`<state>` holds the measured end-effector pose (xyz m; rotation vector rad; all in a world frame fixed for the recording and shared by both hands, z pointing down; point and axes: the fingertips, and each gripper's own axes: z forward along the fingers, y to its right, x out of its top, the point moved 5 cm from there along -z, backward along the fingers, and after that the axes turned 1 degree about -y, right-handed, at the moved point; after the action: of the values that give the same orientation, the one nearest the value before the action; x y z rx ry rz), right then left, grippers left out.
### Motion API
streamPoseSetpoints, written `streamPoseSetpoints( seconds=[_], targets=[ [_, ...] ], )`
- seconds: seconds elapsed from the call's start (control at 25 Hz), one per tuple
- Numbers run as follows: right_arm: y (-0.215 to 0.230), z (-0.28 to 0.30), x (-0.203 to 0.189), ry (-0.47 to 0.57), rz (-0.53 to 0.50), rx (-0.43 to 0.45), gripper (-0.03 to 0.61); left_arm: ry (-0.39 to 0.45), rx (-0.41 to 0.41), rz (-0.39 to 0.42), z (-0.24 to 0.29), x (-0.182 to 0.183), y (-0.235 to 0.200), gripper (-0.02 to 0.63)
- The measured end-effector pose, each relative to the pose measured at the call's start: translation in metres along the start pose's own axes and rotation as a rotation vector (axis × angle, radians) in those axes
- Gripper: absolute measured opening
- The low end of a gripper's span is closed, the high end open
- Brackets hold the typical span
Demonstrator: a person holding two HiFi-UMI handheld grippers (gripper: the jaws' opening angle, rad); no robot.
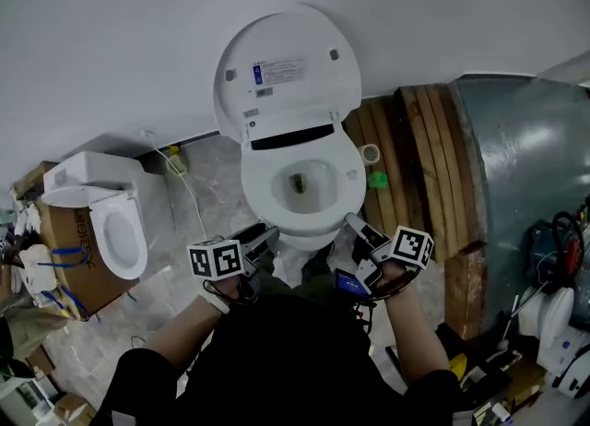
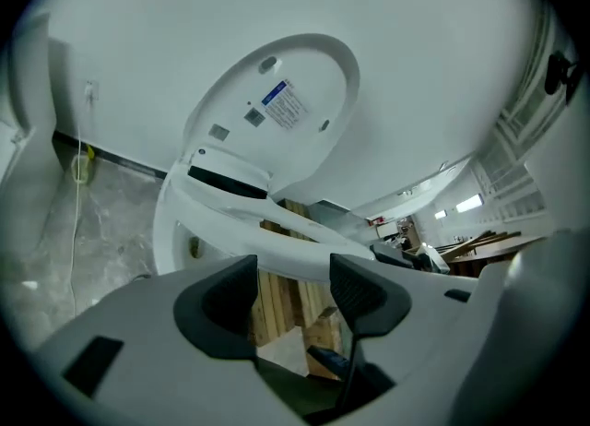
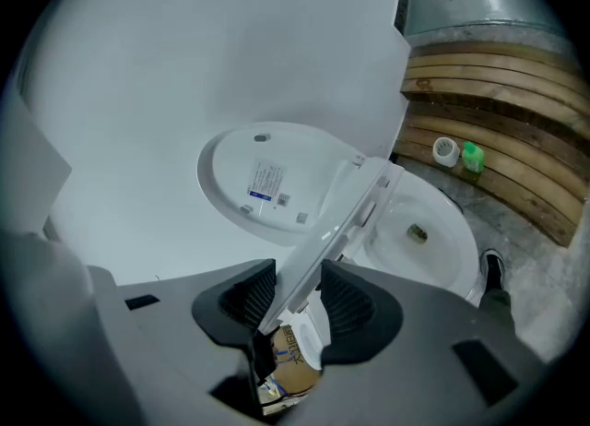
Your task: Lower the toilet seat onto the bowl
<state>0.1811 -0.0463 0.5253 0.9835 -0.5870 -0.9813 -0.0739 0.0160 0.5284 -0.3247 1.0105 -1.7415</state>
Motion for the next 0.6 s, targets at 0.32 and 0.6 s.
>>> streamPoseSetpoints(
  seconds=[0.32,0.6],
  targets=[
    [0.026,-0.006,-0.014,-0.027,0.001,-0.029,0.173,-0.037,-0.056,-0.147,0.019,-0.012,-0.007,0.253],
    [0.053,-0.012,-0.028,-0.042,-0.035,-0.090,0.164,-0.097,-0.009,-0.200,0.033,-0.042,-0.028,0.232]
  ],
)
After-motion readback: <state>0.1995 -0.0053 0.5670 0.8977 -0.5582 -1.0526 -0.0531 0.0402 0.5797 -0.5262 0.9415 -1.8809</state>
